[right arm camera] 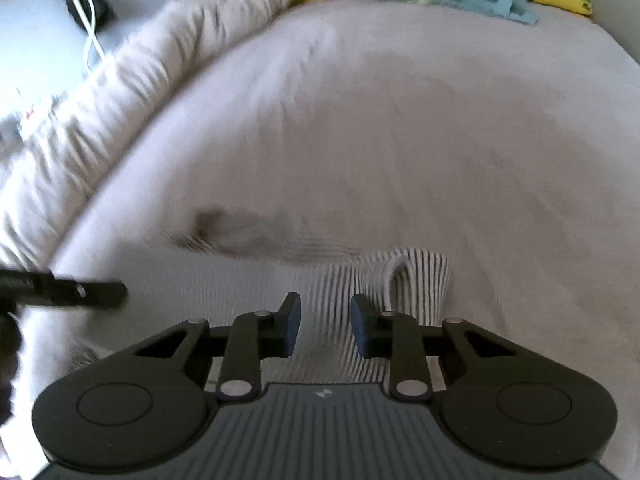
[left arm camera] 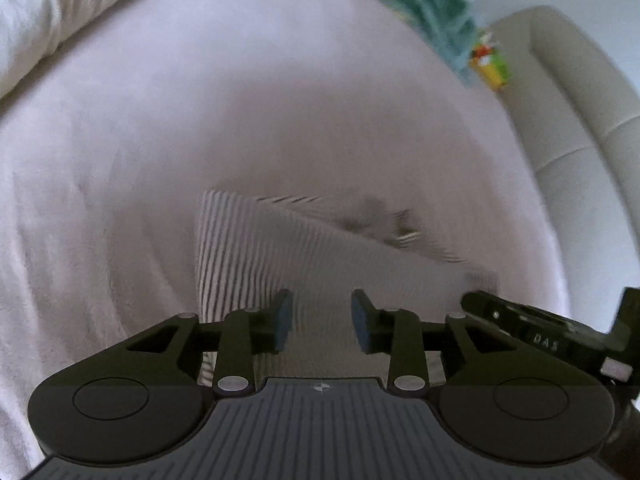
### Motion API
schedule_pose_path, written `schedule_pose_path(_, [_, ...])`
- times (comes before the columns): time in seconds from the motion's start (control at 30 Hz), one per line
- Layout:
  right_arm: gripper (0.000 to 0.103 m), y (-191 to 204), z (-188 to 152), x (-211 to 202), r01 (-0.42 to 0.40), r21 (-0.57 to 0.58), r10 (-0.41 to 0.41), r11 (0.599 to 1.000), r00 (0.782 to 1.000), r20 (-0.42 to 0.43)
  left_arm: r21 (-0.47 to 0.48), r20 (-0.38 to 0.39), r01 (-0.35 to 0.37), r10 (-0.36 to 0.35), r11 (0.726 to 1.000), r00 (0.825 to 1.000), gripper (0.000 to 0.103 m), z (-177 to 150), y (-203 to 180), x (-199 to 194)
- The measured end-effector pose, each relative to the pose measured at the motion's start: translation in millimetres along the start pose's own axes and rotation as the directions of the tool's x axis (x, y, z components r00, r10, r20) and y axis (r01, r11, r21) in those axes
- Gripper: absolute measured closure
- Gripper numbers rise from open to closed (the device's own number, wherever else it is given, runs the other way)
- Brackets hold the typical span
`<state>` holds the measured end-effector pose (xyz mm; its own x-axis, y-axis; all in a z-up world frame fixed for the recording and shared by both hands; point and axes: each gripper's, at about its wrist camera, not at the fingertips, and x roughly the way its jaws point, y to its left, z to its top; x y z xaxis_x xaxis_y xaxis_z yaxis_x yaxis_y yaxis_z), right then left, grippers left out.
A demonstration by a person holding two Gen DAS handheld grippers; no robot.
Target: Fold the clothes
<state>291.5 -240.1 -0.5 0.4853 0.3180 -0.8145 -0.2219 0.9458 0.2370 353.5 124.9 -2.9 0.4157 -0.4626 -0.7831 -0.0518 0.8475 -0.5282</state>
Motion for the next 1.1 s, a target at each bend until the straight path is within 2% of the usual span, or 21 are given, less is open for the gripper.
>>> schedule_pose_path(0.03, [0.076, -1.2, -2.9, 8.6, 0.011, -0.009, -0.012, 1.000, 1.000, -0.014, -0.009, -0.004, -0.013, 0.013, 1.000, 1.000, 0.081, 1.8, 2.2, 4.6])
schedule_pose_path(0.07, [0.076, -4.0, -2.9, 10.2, 0.001, 0.006, 0.000, 1.000, 1.000, -0.011, -0.013, 0.004, -0.010, 0.010, 1.000, 1.000, 0.083, 5.0, 3.1, 0.1])
schedule_pose_path(0.13, [0.076, -6.1, 1.1, 7.6, -0.015, 0.021, 0.016, 1.000, 1.000, -0.014, -0.021, 0.021, -0.005, 0.006, 1.000, 1.000, 0.079, 11.4, 5.0, -9.0])
schedule_pose_path(0.23, [0.076, -18.4, 14.7, -15.4, -0.064, 0.071, 0.063, 0.995, 0.998, 0.017, -0.037, 0.048, 0.003, -0.001, 0.999, 0.999, 0.047, 20.3, 9.5, -24.3])
schedule_pose_path(0.27, [0.073, -28.3, 18.4, -18.6, -0.075, 0.116, 0.074, 0.990, 0.997, 0.015, -0.060, 0.054, 0.007, -0.003, 0.998, 0.999, 0.042, 22.8, 16.8, -32.3])
schedule_pose_path(0.3, [0.064, -39.4, 22.0, -18.9, -0.086, 0.168, 0.087, 0.982, 0.996, 0.005, -0.095, 0.040, 0.014, -0.011, 0.995, 0.999, 0.040, 28.0, 24.5, -31.9])
schedule_pose_path(0.33, [0.060, -52.2, 24.2, -15.1, -0.094, 0.225, 0.101, 0.970, 0.995, -0.022, -0.129, 0.003, 0.023, -0.023, 0.991, 1.000, 0.032, 29.9, 30.2, -25.2])
schedule_pose_path(0.37, [0.055, -64.6, 26.2, -11.1, -0.099, 0.280, 0.117, 0.955, 0.992, -0.048, -0.163, -0.034, 0.030, -0.036, 0.986, 0.999, 0.030, 31.7, 35.9, -18.4])
schedule_pose_path(0.47, [0.054, -79.6, 22.8, 9.5, -0.099, 0.360, 0.151, 0.928, 0.981, -0.119, -0.255, -0.133, 0.042, -0.078, 0.966, 0.988, 0.029, 36.4, 50.7, 2.9])
schedule_pose_path(0.5, [0.053, -76.7, 21.4, 14.8, -0.095, 0.340, 0.145, 0.936, 0.981, -0.127, -0.251, -0.141, 0.038, -0.075, 0.967, 0.987, 0.029, 35.4, 48.8, 11.4])
schedule_pose_path(0.67, [0.045, -68.3, 24.6, 40.5, -0.105, 0.271, 0.146, 0.957, 0.980, -0.135, -0.254, -0.101, 0.066, -0.095, 0.965, 0.990, 0.026, 41.8, 39.7, 38.7])
schedule_pose_path(0.8, [0.045, -63.8, 34.5, 45.5, -0.133, 0.238, 0.163, 0.962, 0.980, -0.112, -0.226, -0.069, 0.068, -0.086, 0.972, 0.994, 0.030, 48.2, 33.0, 48.7])
schedule_pose_path(0.97, [0.046, -48.7, 36.4, 41.5, -0.184, 0.145, 0.197, 0.972, 0.976, -0.087, -0.133, -0.050, 0.023, -0.030, 0.991, 0.998, 0.036, 49.2, 17.1, 50.9])
schedule_pose_path(1.1, [0.046, -42.0, 38.8, 47.9, -0.148, 0.135, 0.161, 0.980, 0.983, -0.092, -0.058, -0.031, -0.016, 0.014, 0.998, 0.999, 0.040, 50.0, 4.4, 52.7])
